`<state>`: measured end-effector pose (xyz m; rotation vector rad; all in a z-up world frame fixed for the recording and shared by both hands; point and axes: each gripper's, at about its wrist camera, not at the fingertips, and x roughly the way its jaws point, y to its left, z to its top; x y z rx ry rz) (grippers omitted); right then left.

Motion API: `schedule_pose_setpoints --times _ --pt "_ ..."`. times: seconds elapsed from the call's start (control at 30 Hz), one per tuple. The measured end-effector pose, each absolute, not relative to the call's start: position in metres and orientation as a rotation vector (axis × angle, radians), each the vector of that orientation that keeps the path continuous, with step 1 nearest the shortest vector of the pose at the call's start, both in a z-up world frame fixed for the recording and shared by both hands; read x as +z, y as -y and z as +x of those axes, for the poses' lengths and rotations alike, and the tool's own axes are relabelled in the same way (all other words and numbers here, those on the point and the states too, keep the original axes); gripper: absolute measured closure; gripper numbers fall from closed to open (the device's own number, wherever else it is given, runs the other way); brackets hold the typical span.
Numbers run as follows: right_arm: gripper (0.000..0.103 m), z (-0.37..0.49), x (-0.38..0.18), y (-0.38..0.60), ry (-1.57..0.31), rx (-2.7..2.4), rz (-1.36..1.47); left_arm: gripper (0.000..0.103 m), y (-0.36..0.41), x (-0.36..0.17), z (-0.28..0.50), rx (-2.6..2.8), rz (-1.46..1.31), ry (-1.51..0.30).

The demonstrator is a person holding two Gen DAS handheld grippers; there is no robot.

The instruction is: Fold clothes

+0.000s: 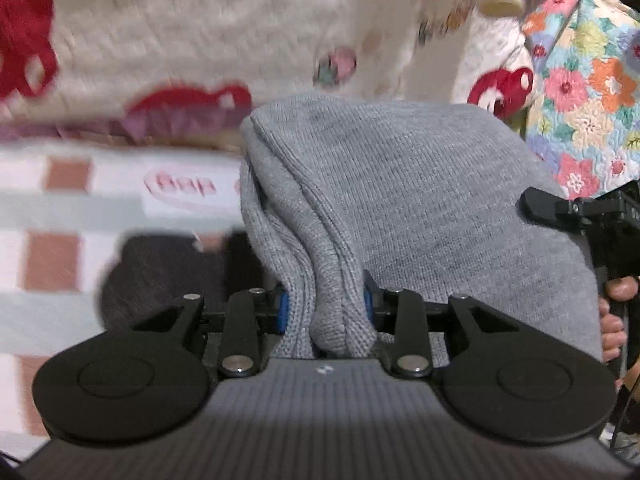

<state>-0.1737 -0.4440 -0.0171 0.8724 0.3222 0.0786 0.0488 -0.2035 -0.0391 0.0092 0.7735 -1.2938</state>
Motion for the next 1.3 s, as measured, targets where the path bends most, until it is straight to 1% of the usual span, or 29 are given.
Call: schedule_pose_setpoints --times 0.2,0.33,0.5,0.67,0.87,0.97,1.03,1.07,1.2,1.23,1.27,1.3 --pt "0.047 -0.17 0.018 0.393 -0.288 0.16 0.777 0.072 0.141 -0.001 0.027 -1.125 0.038 -0.759" --pt "0.048 -0.161 0.021 0.361 -0.309 0.218 0.808 0.072 0.103 0.013 0.006 -1.014 0.089 -0.756" --pt "0.048 -0.143 0.023 0.325 -0.355 0.298 0.833 0.072 0.05 0.017 0.009 -0.91 -0.017 -0.845" --pt "0.048 -0.116 0.026 0.298 -0.417 0.346 0.812 0.072 0.016 0.009 0.024 -0.855 -0.072 -0.853" --pt "0.048 -0.06 0.037 0.265 -0.489 0.401 0.739 0.074 -0.028 0.004 0.06 -0.771 -0.145 -0.836" --pt "0.048 -0.017 0.048 0.242 -0.519 0.465 0.683 0.076 -0.056 0.015 0.082 -0.701 -0.156 -0.802" --pt "0.048 0.016 0.058 0.226 -0.53 0.531 0.648 0.079 -0.078 0.034 0.098 -0.649 -0.164 -0.756" --pt "0.048 0.033 0.064 0.22 -0.529 0.57 0.642 0.087 -0.089 0.046 0.107 -0.622 -0.168 -0.728" --pt "0.048 0.106 0.092 0.197 -0.483 0.736 0.652 0.088 -0.119 0.1 0.154 -0.544 -0.159 -0.655" --pt "0.048 0.127 0.1 0.191 -0.461 0.779 0.661 0.092 -0.121 0.109 0.169 -0.52 -0.161 -0.653" --pt "0.06 0.147 0.108 0.19 -0.425 0.829 0.713 0.103 -0.12 0.117 0.187 -0.494 -0.152 -0.657" --pt "0.082 0.167 0.115 0.191 -0.385 0.88 0.776 0.103 -0.118 0.124 0.205 -0.468 -0.143 -0.661"
